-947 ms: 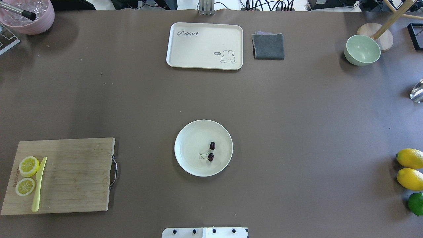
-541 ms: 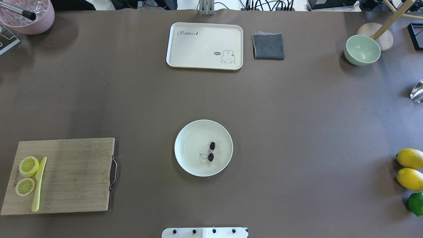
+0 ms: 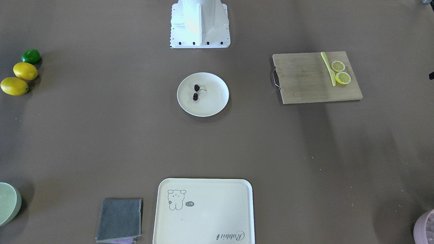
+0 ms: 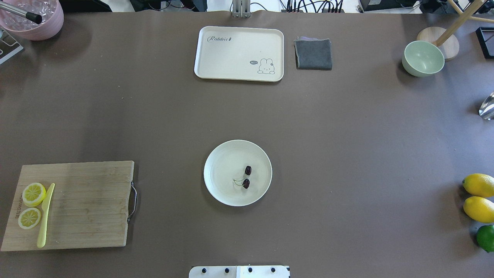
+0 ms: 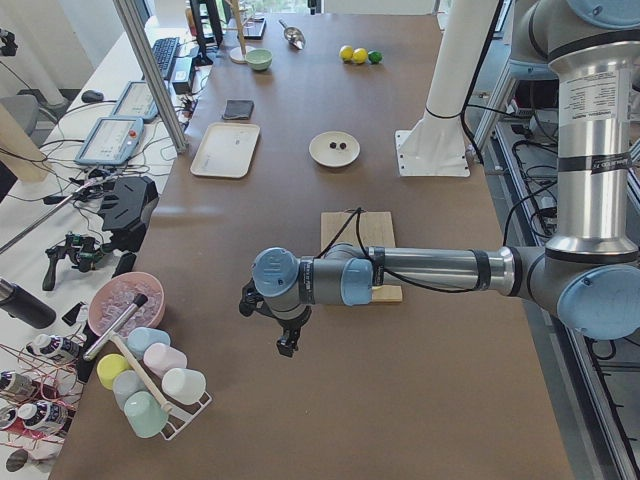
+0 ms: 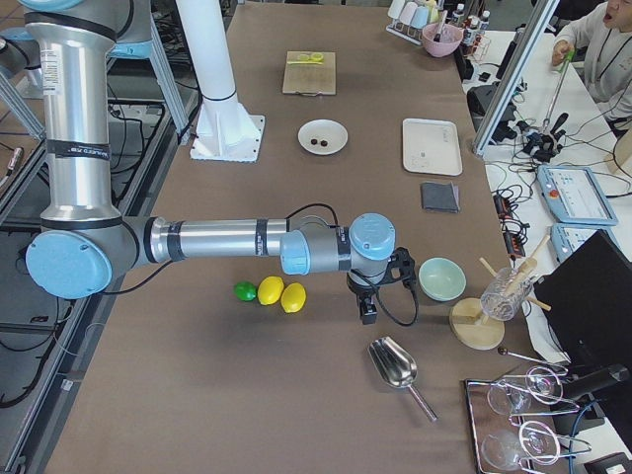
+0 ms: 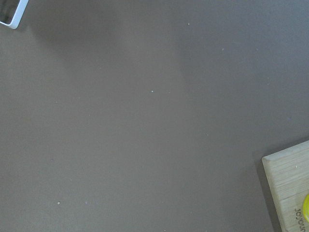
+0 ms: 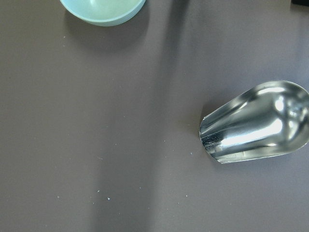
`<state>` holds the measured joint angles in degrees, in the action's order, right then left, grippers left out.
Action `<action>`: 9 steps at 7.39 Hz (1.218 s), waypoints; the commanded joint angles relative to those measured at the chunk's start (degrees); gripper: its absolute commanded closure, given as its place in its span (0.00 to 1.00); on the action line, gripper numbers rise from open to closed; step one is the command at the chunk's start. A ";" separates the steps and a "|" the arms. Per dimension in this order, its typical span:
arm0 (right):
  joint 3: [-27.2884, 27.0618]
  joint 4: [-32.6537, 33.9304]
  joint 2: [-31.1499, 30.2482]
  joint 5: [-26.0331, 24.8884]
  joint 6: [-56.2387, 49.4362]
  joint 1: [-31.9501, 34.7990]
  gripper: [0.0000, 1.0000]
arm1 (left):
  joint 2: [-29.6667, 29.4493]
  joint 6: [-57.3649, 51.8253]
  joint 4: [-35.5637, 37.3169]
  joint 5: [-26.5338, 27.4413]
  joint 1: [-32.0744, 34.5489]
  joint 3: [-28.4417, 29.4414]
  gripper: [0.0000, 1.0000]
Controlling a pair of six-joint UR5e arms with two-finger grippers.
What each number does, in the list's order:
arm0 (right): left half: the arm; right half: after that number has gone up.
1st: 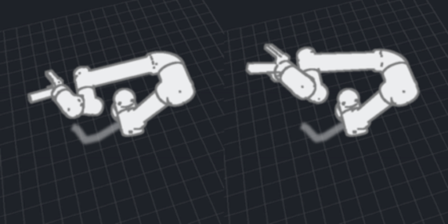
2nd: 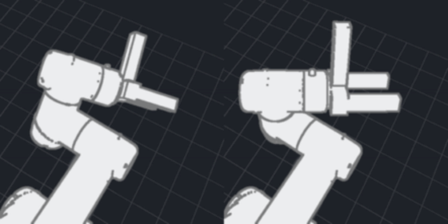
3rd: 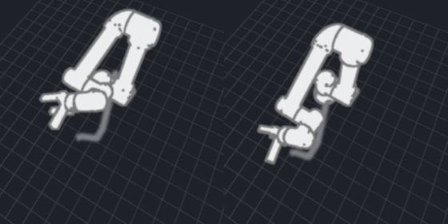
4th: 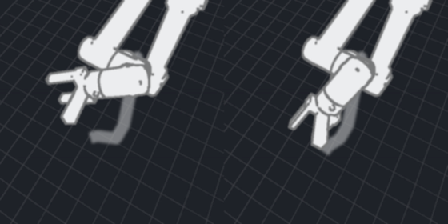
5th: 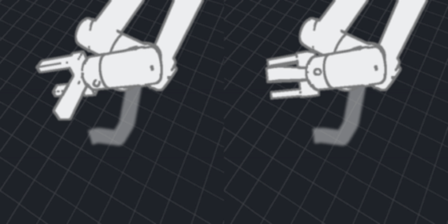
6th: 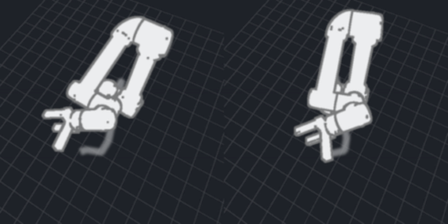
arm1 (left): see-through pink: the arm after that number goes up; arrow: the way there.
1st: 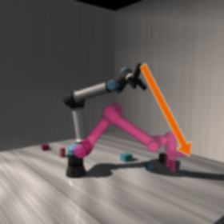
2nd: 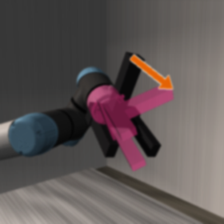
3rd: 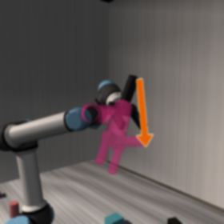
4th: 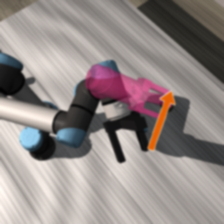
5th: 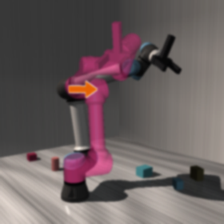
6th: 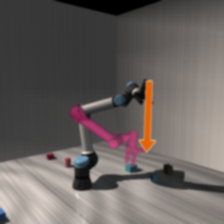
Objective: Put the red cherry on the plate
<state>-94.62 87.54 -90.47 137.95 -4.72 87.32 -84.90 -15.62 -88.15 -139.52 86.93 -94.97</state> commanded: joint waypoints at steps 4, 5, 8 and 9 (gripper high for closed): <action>-0.39 1.23 -0.06 -0.49 -0.11 1.71 0.00 | -0.27 0.06 -0.01 -0.05 0.08 -0.13 0.02; -0.30 1.23 0.20 -0.66 -0.20 1.71 0.00 | -0.27 0.06 -0.01 -0.05 0.08 -0.56 0.02; -0.56 1.14 0.20 -4.59 -0.29 1.80 0.00 | -0.01 -0.03 -1.92 0.91 0.61 -0.65 0.02; -0.56 1.14 0.12 -4.88 -0.37 1.80 0.00 | 0.08 -0.03 -2.63 0.91 1.22 -0.65 0.02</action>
<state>-95.13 88.69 -90.30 134.47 -5.00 89.11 -84.95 -15.66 -89.62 -138.83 87.52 -95.59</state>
